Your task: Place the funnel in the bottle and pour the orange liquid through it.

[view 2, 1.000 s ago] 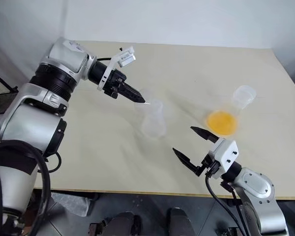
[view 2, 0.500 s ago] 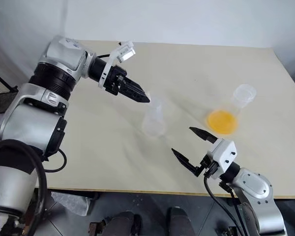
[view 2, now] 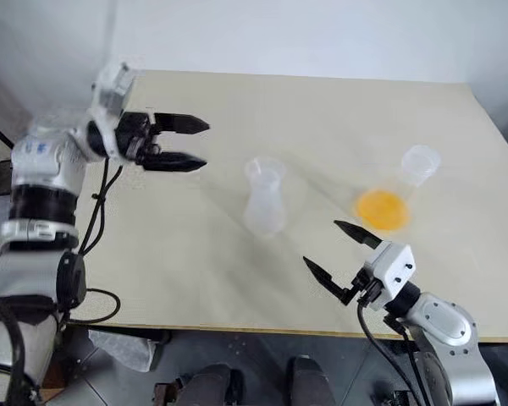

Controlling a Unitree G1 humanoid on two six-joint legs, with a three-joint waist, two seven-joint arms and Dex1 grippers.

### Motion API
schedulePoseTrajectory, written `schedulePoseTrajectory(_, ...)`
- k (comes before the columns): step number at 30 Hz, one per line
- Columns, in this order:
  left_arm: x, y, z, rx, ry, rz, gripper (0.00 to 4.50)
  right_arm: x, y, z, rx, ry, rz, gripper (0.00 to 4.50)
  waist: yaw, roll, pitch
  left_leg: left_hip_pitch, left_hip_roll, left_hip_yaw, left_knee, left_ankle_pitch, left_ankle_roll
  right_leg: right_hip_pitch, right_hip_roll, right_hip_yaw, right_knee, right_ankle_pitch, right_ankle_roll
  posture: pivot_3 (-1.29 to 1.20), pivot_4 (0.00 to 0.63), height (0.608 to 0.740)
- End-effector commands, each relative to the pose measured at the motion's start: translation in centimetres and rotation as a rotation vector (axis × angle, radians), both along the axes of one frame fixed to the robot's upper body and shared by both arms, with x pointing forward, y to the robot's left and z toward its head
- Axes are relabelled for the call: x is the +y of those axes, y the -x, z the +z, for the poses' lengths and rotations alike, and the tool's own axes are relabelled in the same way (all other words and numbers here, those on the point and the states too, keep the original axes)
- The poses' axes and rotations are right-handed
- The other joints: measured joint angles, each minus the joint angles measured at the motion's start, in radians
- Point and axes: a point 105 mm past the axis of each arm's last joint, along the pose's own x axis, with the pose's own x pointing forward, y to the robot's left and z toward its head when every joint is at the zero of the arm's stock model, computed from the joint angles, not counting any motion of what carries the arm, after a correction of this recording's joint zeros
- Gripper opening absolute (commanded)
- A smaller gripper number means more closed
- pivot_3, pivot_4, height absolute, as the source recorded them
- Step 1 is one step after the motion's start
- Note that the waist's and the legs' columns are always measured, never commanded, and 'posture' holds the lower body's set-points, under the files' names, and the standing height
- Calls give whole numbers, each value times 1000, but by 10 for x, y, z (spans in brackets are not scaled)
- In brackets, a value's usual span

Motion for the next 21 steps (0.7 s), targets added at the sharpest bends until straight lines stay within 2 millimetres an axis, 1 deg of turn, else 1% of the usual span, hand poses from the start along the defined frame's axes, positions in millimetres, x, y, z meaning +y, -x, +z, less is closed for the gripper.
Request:
schedulePoseTrajectory(1, 8, 6, -3, -128, 34, 59, 4457, -21, 2, 15, -55, -9, -79, 4500, 1, 0, 0, 0, 0, 0, 0, 0, 0, 0, 0, 0, 0, 0, 0, 0, 150, 740)
schedulePoseTrajectory(2, 9, 12, -14, -129, 16, 45, 4457, -28, 3, 15, -60, -2, -110, 4500, 2, 0, 0, 0, 0, 0, 0, 0, 0, 0, 0, 0, 0, 0, 0, 0, 150, 740)
schedulePoseTrajectory(4, 11, 21, -37, -199, -43, 44, 4457, -45, 8, 16, -69, 1, -189, 4500, 2, 0, 0, 0, 0, 0, 0, 0, 0, 0, 0, 0, 0, 0, 0, 0, 150, 740)
schedulePoseTrajectory(5, 11, 26, -41, -209, -11, 46, 4457, -55, 12, 16, -72, 12, -235, 4500, 1, 0, 0, 0, 0, 0, 0, 0, 0, 0, 0, 0, 0, 0, 0, 0, 150, 740)
schedulePoseTrajectory(6, 9, 31, -41, -231, 53, 51, 4457, -67, 17, 14, -69, 12, -293, 4500, 2, 0, 0, 0, 0, 0, -1, 0, 0, 0, 0, 0, 0, 0, 0, 0, 150, 740)
schedulePoseTrajectory(7, 8, 34, -40, -241, 101, 55, 4457, -75, 22, 13, -66, 13, -330, 4500, 6, 0, 0, 0, 0, 0, -1, 0, 0, 0, 0, 0, 0, 0, 0, 0, 150, 740)
schedulePoseTrajectory(10, 0, 45, -52, -234, 130, 74, 4457, -104, 41, 5, -50, 5, -491, 4500, 11, 0, -1, 0, 0, 1, -1, 0, 1, 1, 0, 1, 0, 0, 0, 0, 150, 740)
schedulePoseTrajectory(12, 0, 43, -51, -208, 209, 139, 4457, -119, 51, 0, -42, -25, -589, 4500, 13, 1, -1, 2, 0, 1, -1, 0, 1, 2, 0, 1, 0, 0, 0, 0, 150, 740)
schedulePoseTrajectory(13, 0, 41, -53, -194, 216, 155, 4457, -124, 52, -1, -42, -38, -621, 4500, 12, 1, -1, 2, 0, 1, -1, 0, 1, 2, 0, 2, 0, 0, 0, 0, 150, 740)
schedulePoseTrajectory(14, 0, 40, -55, -186, 220, 172, 4457, -128, 52, -1, -36, -53, -646, 4500, 11, 1, -1, 3, 0, 2, -1, 0, 1, 3, 0, 3, 0, 0, 0, 0, 150, 740)
schedulePoseTrajectory(16, -2, 42, -60, -159, 220, 168, 4457, -127, 46, 0, -23, -61, -660, 4500, 2, 1, -2, 3, 0, 3, -1, 0, 1, 3, 1, 4, 0, 0, 0, 0, 150, 740)
schedulePoseTrajectory(19, -6, 44, -62, -139, 218, 149, 4457, -123, 27, 9, -17, -104, -671, 4500, -12, 2, -2, 5, 1, 4, -2, 0, 1, 2, 1, 5, 0, 0, 0, 0, 150, 740)
schedulePoseTrajectory(21, -8, 45, -62, -126, 220, 129, 4457, -120, 13, 16, -12, -133, -669, 4500, -12, 3, -2, 4, 1, 4, -2, 0, 0, 2, 1, 5, 1, 0, 0, 0, 150, 740)
